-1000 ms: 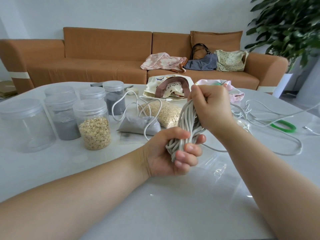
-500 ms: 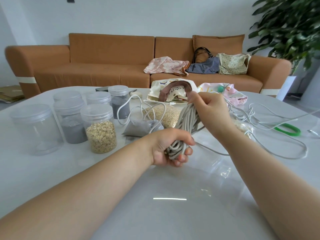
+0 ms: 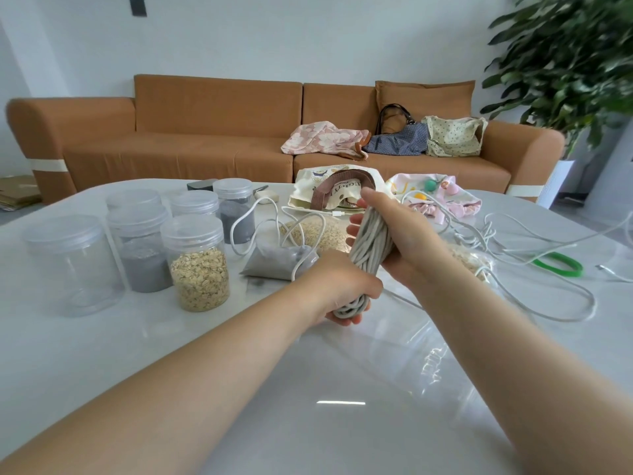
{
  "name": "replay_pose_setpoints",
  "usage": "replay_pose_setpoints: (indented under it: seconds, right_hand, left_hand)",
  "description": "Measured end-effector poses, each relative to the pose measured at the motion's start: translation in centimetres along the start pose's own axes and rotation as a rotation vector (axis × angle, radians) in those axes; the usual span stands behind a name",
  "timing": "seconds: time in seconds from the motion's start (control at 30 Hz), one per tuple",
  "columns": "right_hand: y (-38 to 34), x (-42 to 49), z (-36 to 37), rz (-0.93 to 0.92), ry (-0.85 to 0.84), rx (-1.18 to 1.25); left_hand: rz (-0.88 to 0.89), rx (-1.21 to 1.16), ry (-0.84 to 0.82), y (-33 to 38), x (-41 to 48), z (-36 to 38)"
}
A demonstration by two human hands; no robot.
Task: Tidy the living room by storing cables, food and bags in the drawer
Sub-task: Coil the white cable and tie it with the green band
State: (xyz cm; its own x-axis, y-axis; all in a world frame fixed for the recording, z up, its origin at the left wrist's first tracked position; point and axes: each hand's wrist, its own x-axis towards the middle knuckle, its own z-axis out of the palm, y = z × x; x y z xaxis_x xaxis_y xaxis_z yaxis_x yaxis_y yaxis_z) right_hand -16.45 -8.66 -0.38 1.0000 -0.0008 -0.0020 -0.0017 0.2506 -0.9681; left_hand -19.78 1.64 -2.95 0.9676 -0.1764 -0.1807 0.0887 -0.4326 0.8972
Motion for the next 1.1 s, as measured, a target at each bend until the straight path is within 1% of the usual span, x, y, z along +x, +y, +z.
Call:
replay_pose_setpoints:
  seconds: [0.1, 0.27, 0.37, 0.5, 0.57, 0.63, 0.7, 0.8, 0.9, 1.0, 1.1]
  right_hand:
    - [0.0, -0.2, 0.2, -0.068, 0.071, -0.024]
    - [0.1, 0.1, 0.7, -0.175, 0.252, -0.025]
    - [0.4, 0.3, 0.6, -0.206, 0.320, -0.005]
    - [0.0, 0.7, 0.1, -0.136, 0.327, -0.025]
    - [-0.2, 1.2, -0.6, -0.078, 0.274, -0.018]
    - [-0.5, 1.6, -1.6, -0.058, 0.248, -0.036]
    - [-0.8, 2.1, -3.0, -0.082, 0.302, -0.172]
    - [-1.2, 2.7, -5.3, -0.174, 0.376, -0.425]
    - [-1.2, 3.1, -7.4, -0.236, 0.402, -0.605]
    - [-1.6, 3.1, -9.8, -0.259, 0.448, -0.765]
    - [-2.1, 2.8, -12.3, -0.315, 0.567, -0.960]
  left_hand:
    - [0.012, 0.123, 0.013, 0.4, 0.0, 0.4]
    - [0.090, 0.248, 0.098, 0.3, 0.4, 1.1]
    - [0.128, 0.336, 0.144, 0.2, 0.4, 1.5]
    - [0.141, 0.394, 0.146, 1.0, 1.1, 1.3]
    - [0.129, 0.395, 0.156, 1.4, 1.7, 1.4]
    - [0.137, 0.424, 0.175, 1.6, 2.3, 1.7]
    - [0.151, 0.507, 0.201, 2.1, 2.9, 2.3]
    - [0.161, 0.632, 0.228, 2.9, 3.9, 3.8]
    - [0.177, 0.691, 0.257, 3.5, 4.8, 5.2]
    - [0.210, 0.760, 0.286, 4.4, 5.7, 7.0]
    - [0.208, 0.800, 0.306, 5.5, 6.4, 8.4]
